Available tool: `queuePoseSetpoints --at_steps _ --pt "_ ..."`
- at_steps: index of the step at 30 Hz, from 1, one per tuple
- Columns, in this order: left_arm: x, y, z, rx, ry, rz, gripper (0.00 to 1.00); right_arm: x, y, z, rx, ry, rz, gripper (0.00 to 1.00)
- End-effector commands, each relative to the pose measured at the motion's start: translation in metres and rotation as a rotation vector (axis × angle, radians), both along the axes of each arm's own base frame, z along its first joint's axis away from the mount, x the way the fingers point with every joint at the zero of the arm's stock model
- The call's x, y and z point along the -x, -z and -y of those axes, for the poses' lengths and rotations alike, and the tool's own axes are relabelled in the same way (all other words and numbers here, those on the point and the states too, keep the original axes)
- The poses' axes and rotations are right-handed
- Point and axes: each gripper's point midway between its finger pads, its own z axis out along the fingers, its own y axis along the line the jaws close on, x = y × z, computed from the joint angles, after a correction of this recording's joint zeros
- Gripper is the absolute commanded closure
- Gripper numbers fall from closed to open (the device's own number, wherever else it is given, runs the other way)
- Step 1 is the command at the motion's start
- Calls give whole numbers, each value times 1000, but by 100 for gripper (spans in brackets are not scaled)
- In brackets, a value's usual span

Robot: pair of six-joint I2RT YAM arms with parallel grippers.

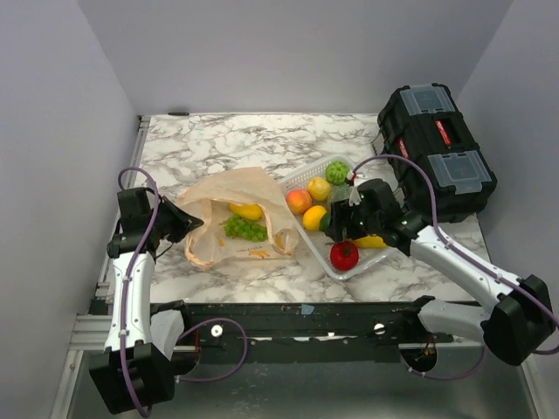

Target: Place the fake fruits into the plastic bag and tie a complex knot

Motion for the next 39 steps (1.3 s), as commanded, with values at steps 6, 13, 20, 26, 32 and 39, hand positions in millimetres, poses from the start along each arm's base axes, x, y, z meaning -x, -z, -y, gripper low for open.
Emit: queuePoseSetpoints --at_steps 6,13,20,26,32,39 --pt "1 -2 0 -1 -5 23 100 34 -100 -44 -287 -323 181 39" --pt "1 -3 0 -4 -5 27 100 12 -111 -66 -70 -460 379 30" --pt "1 -1 0 -3 -1 19 100 33 -53 -17 326 -837 416 19" --pt "0 -2 0 1 -1 24 100 28 -39 -18 413 -1002 497 12" --pt "2 -4 0 -5 -3 26 100 10 -10 -32 451 -1067 456 13" --pt "1 -4 0 -5 0 20 100 -2 20 -28 469 -1062 397 10"
